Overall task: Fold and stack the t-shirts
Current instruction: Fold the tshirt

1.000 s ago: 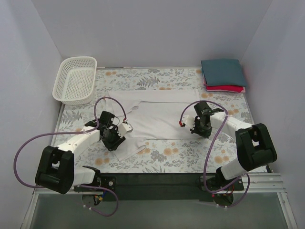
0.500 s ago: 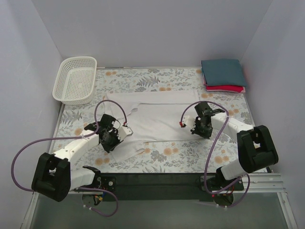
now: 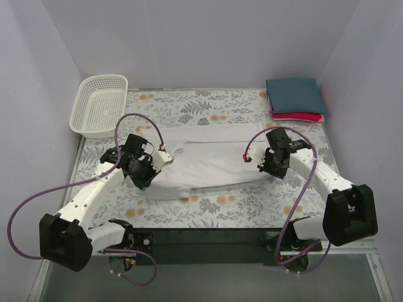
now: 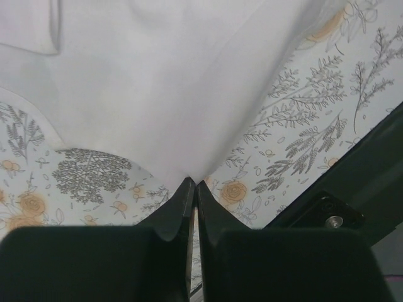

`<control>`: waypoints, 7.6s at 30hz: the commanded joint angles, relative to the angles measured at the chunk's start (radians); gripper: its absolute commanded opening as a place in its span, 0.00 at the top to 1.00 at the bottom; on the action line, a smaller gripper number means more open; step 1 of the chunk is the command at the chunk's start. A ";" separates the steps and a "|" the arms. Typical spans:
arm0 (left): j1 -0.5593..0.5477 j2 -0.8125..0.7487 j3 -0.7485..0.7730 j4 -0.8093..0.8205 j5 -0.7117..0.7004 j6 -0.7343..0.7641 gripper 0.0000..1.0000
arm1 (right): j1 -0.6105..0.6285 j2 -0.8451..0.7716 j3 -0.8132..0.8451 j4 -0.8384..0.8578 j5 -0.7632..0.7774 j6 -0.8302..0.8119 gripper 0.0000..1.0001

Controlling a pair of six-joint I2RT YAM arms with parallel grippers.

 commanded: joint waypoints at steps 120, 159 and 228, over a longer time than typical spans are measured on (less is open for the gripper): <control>0.438 0.367 0.031 0.145 0.161 -0.214 0.87 | -0.352 0.536 0.405 -0.164 -0.263 0.267 0.56; 0.408 0.526 0.063 0.348 0.342 -0.775 0.64 | 0.378 0.781 0.575 0.599 -0.712 1.333 0.51; 0.408 0.640 0.393 0.568 0.409 -0.879 0.68 | 0.162 0.545 0.486 0.328 -0.579 0.890 0.86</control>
